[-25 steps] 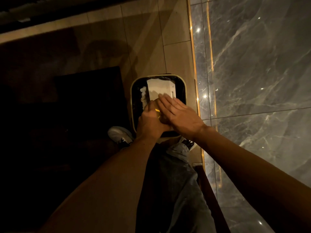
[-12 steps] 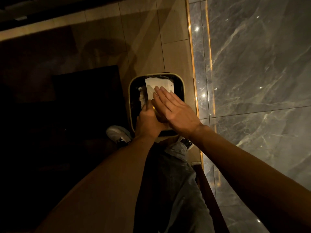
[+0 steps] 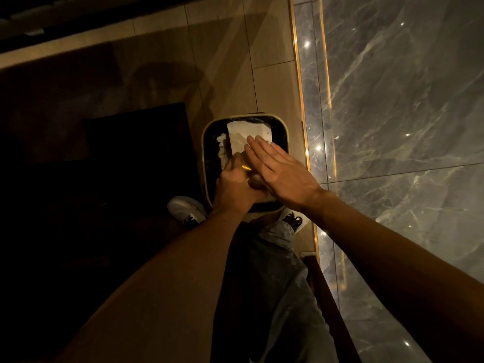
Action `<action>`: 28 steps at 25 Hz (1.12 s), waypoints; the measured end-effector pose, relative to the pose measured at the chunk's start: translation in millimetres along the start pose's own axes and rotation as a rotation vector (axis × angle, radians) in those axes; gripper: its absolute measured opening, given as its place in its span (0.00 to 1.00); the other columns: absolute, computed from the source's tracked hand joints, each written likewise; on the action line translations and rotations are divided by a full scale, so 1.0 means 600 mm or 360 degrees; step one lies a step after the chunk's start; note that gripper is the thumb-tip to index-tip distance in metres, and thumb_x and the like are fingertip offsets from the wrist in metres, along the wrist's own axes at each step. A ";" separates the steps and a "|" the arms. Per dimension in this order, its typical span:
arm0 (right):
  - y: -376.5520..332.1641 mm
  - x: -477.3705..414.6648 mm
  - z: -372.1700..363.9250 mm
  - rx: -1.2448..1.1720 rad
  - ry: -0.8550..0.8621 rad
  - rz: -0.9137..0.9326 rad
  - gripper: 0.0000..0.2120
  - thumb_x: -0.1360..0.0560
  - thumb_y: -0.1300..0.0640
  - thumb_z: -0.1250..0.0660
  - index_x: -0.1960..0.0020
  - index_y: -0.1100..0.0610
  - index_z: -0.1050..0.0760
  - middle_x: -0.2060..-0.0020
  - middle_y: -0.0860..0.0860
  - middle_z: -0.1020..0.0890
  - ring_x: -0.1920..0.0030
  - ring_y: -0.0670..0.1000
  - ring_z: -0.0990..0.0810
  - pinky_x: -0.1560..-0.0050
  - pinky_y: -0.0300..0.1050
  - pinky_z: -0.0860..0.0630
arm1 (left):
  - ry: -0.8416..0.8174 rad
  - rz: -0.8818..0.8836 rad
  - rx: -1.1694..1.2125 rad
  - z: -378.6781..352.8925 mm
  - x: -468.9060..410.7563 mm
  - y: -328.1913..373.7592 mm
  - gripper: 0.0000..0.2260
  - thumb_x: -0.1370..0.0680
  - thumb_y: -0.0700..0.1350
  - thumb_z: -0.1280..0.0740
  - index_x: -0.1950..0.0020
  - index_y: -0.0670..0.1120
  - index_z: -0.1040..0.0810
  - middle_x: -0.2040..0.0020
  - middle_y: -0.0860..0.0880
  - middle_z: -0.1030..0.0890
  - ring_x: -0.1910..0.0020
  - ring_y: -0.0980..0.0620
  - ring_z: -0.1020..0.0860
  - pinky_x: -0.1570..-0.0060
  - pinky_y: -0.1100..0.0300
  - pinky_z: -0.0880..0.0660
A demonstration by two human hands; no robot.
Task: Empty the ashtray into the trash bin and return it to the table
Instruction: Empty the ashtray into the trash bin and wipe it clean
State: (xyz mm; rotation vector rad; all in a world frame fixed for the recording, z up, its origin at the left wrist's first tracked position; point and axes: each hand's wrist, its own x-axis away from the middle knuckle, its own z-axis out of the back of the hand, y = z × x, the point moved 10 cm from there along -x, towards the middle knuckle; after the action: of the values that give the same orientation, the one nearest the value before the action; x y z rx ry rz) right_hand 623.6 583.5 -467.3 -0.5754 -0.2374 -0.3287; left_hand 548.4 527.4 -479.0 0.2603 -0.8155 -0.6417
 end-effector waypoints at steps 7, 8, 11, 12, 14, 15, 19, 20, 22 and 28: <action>0.019 0.000 0.012 0.0101 0.0013 0.0118 0.27 0.16 0.51 0.50 0.22 0.62 0.51 0.22 0.60 0.46 0.22 0.56 0.52 0.22 0.55 0.47 | -0.0067 -0.0086 -0.0053 -0.004 0.005 0.004 0.46 0.42 0.57 0.18 0.30 0.44 0.31 0.37 0.43 0.21 0.39 0.42 0.22 0.43 0.49 0.22; 0.019 0.001 0.002 0.0104 -0.0079 0.0150 0.28 0.17 0.49 0.52 0.22 0.61 0.52 0.22 0.59 0.47 0.22 0.57 0.51 0.22 0.56 0.46 | -0.0080 -0.0089 -0.0066 -0.006 0.005 0.005 0.45 0.42 0.57 0.18 0.30 0.45 0.31 0.37 0.43 0.21 0.40 0.42 0.21 0.44 0.50 0.22; 0.015 0.001 0.004 0.0172 -0.0081 0.0214 0.27 0.16 0.50 0.53 0.22 0.61 0.52 0.22 0.59 0.48 0.21 0.57 0.51 0.22 0.56 0.45 | -0.0087 -0.0103 -0.0105 -0.007 0.007 0.005 0.45 0.41 0.58 0.19 0.31 0.44 0.31 0.37 0.44 0.21 0.39 0.44 0.22 0.43 0.51 0.22; 0.015 0.000 0.016 0.0184 0.0003 0.0202 0.26 0.16 0.51 0.52 0.22 0.61 0.51 0.22 0.59 0.47 0.22 0.56 0.51 0.22 0.55 0.47 | -0.0080 -0.0116 -0.0098 -0.007 0.007 0.003 0.46 0.42 0.59 0.19 0.30 0.43 0.31 0.37 0.44 0.21 0.39 0.44 0.22 0.42 0.50 0.22; 0.013 -0.002 0.015 0.0180 -0.0021 0.0227 0.26 0.16 0.52 0.52 0.22 0.61 0.51 0.22 0.59 0.47 0.22 0.56 0.52 0.22 0.54 0.48 | -0.0054 -0.0109 -0.0094 0.000 0.006 0.000 0.47 0.43 0.61 0.19 0.30 0.43 0.31 0.37 0.44 0.21 0.39 0.45 0.21 0.42 0.50 0.22; 0.013 0.001 0.004 0.0150 -0.0121 0.0254 0.27 0.16 0.51 0.51 0.22 0.60 0.52 0.21 0.59 0.48 0.21 0.56 0.52 0.22 0.55 0.49 | -0.0047 -0.0094 -0.0104 0.003 0.005 0.000 0.48 0.43 0.61 0.19 0.30 0.43 0.31 0.37 0.43 0.21 0.40 0.44 0.21 0.42 0.50 0.22; 0.022 0.014 0.021 0.0110 0.0029 0.0166 0.27 0.16 0.52 0.49 0.22 0.61 0.52 0.22 0.58 0.48 0.22 0.54 0.52 0.22 0.51 0.50 | -0.0020 -0.0071 -0.0032 0.004 0.006 0.003 0.45 0.43 0.58 0.18 0.31 0.44 0.30 0.39 0.43 0.20 0.41 0.45 0.20 0.44 0.54 0.22; 0.022 0.014 0.017 0.0088 0.0013 0.0152 0.27 0.16 0.51 0.49 0.22 0.60 0.52 0.22 0.58 0.49 0.22 0.54 0.52 0.22 0.52 0.50 | -0.0002 -0.0070 -0.0011 0.006 0.006 0.004 0.45 0.43 0.58 0.18 0.31 0.44 0.29 0.40 0.43 0.19 0.42 0.44 0.20 0.45 0.55 0.22; 0.014 0.017 -0.005 0.0060 -0.0151 0.0213 0.27 0.17 0.51 0.50 0.22 0.60 0.53 0.22 0.57 0.50 0.22 0.55 0.53 0.22 0.56 0.48 | -0.0011 -0.0036 0.0020 0.006 0.005 0.001 0.44 0.42 0.57 0.19 0.31 0.44 0.29 0.40 0.42 0.19 0.42 0.44 0.20 0.45 0.56 0.23; 0.014 0.008 0.004 -0.0008 -0.0083 0.0140 0.27 0.16 0.51 0.50 0.22 0.60 0.53 0.21 0.58 0.49 0.22 0.54 0.54 0.21 0.54 0.50 | -0.0004 -0.0118 0.0006 0.013 0.013 0.004 0.45 0.43 0.58 0.19 0.32 0.41 0.28 0.41 0.41 0.19 0.43 0.43 0.19 0.46 0.58 0.24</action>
State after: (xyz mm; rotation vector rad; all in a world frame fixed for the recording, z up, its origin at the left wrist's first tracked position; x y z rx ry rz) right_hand 631.0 590.5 -468.0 -0.5982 -0.2605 -0.2295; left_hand 547.5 524.6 -468.0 0.2944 -0.8126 -0.7104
